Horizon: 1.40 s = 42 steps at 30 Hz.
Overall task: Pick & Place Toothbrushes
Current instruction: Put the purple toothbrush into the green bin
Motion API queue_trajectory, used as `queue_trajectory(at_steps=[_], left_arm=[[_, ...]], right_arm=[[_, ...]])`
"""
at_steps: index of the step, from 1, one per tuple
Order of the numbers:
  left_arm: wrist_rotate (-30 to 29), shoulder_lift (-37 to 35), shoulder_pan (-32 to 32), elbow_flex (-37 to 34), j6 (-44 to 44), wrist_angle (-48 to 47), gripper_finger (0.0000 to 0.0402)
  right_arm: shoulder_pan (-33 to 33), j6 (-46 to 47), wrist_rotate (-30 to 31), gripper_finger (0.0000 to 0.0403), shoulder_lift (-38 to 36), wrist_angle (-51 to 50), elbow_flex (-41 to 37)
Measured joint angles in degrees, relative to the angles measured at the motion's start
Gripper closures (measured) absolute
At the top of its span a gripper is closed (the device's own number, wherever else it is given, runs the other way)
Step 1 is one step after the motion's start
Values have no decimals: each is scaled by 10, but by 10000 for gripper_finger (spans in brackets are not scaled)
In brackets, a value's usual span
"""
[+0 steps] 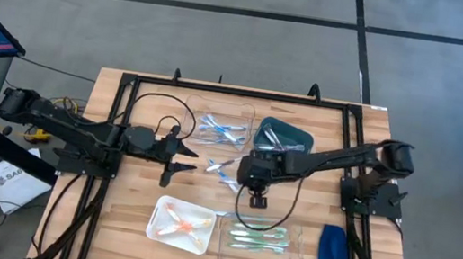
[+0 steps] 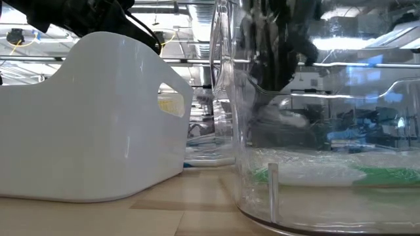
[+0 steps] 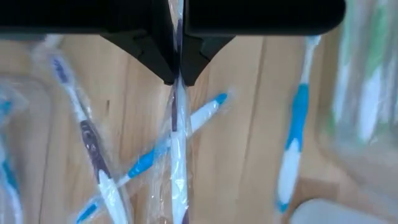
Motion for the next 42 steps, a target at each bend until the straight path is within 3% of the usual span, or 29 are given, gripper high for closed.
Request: queue_trajectory(at_steps=[3,7,10,16,29,34,42], left_arm=[[0,0,-2,0,0,0,238],[0,0,-2,0,-2,0,238],[0,0,-2,0,-2,0,238],[0,0,-2,0,-2,0,238],[0,0,-2,0,-4,0,238],[0,0,-2,0,-4,0,238],[0,0,-2,0,-4,0,238]], right_arm=[[0,-29,29,401,-32,-40,0],[-5,-69,133,402,-78,-123,0],[-22,-93,151,402,-106,-153,0],[-75,-167,148,402,-132,-186,-9],[-249,-177,96,403,-133,-158,-55],[-278,-203,26,403,-133,-115,-94],[-280,-230,15,403,-126,-88,-127]])
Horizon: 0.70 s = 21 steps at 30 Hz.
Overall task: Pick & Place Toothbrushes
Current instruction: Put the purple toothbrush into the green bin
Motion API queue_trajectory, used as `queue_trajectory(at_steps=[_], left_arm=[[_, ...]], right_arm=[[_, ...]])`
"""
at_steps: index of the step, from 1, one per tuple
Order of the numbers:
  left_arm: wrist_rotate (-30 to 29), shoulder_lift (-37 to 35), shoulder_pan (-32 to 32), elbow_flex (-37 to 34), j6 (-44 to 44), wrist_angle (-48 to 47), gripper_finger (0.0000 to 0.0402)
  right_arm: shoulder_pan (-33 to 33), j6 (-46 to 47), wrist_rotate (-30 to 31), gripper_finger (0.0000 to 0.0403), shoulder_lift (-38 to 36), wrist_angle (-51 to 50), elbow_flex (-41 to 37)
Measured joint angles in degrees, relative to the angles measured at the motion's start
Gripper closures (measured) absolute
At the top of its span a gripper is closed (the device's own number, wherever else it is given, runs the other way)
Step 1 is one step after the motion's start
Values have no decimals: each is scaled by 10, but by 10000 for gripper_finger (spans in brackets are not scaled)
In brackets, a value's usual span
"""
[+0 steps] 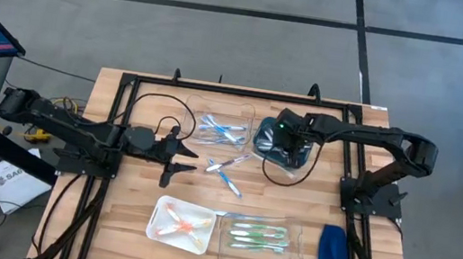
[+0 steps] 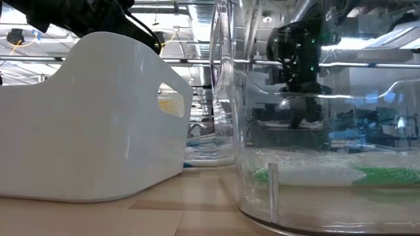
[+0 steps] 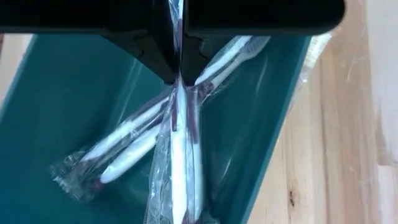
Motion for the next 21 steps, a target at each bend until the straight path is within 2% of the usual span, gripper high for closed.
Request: queue_trajectory(at_steps=[6,21], left_arm=[[0,0,0,0,0,0,238],[0,0,0,0,2,0,238]], right_arm=[[-12,-20,-8,403,0,51,-30],[-36,-6,-19,384,0,88,-75]])
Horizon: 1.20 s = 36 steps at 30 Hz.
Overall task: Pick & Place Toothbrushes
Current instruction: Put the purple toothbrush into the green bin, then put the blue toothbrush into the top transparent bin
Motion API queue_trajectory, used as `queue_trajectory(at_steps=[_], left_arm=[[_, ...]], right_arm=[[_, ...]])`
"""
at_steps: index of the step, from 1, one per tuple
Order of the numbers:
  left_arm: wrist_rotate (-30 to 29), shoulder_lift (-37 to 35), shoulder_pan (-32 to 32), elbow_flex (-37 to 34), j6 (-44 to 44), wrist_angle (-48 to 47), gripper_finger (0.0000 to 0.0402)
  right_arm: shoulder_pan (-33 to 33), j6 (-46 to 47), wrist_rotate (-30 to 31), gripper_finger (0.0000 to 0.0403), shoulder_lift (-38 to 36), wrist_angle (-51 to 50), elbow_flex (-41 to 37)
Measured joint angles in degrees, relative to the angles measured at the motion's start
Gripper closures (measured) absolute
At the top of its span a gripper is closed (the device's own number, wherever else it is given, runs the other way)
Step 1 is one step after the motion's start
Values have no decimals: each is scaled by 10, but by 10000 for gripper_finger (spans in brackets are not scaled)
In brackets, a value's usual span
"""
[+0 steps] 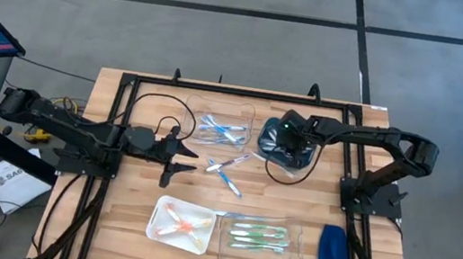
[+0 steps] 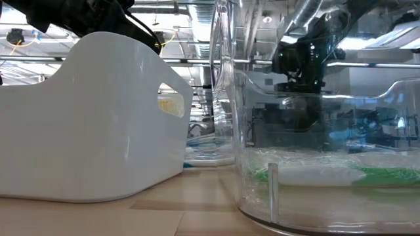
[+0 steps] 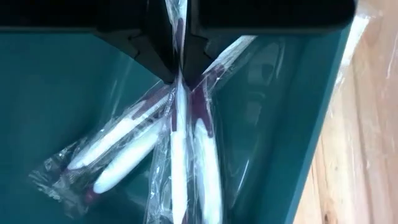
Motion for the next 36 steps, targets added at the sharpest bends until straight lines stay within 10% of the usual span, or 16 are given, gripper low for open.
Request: queue_trajectory(at_steps=[36], left_arm=[[2,0,0,0,-1,0,238]], right_arm=[[96,31,127,153,0,-71,118]])
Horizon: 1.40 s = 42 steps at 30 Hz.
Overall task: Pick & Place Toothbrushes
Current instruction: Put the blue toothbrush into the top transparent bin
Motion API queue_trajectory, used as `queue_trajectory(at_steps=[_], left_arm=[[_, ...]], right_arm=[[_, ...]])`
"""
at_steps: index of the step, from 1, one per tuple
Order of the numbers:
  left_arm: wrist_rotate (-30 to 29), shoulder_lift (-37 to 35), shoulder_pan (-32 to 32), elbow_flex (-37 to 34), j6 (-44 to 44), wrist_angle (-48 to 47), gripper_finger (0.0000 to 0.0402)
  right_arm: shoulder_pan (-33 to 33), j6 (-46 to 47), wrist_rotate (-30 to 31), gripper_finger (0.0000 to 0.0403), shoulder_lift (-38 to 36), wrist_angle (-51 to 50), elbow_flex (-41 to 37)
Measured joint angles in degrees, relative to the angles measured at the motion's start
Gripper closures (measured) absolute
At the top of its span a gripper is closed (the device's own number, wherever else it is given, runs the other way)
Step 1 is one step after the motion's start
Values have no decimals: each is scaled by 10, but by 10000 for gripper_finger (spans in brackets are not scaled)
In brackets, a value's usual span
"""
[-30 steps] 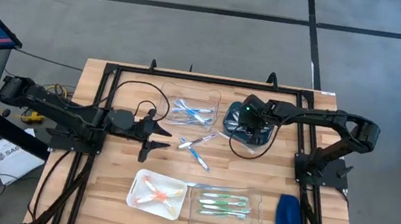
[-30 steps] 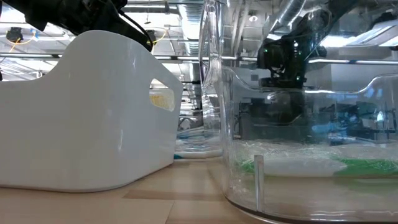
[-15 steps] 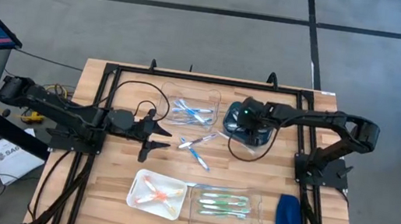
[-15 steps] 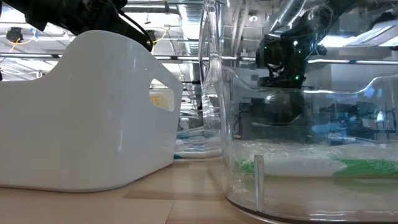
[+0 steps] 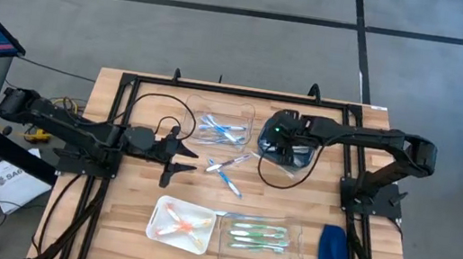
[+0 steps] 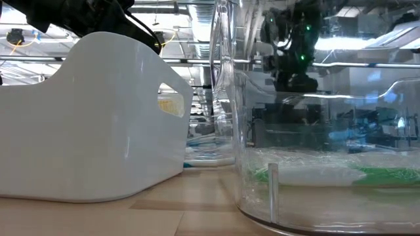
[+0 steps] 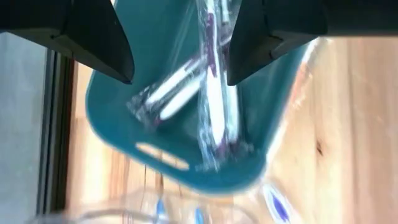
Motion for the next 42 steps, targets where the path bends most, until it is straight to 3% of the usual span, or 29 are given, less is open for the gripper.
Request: queue_trajectory(at_steps=[14,42], left_arm=[[8,0,0,0,-1,0,238],[8,0,0,0,-4,0,238]], right_arm=[[80,21,-3,154,0,1,49],[242,88,-5,154,0,198,49]])
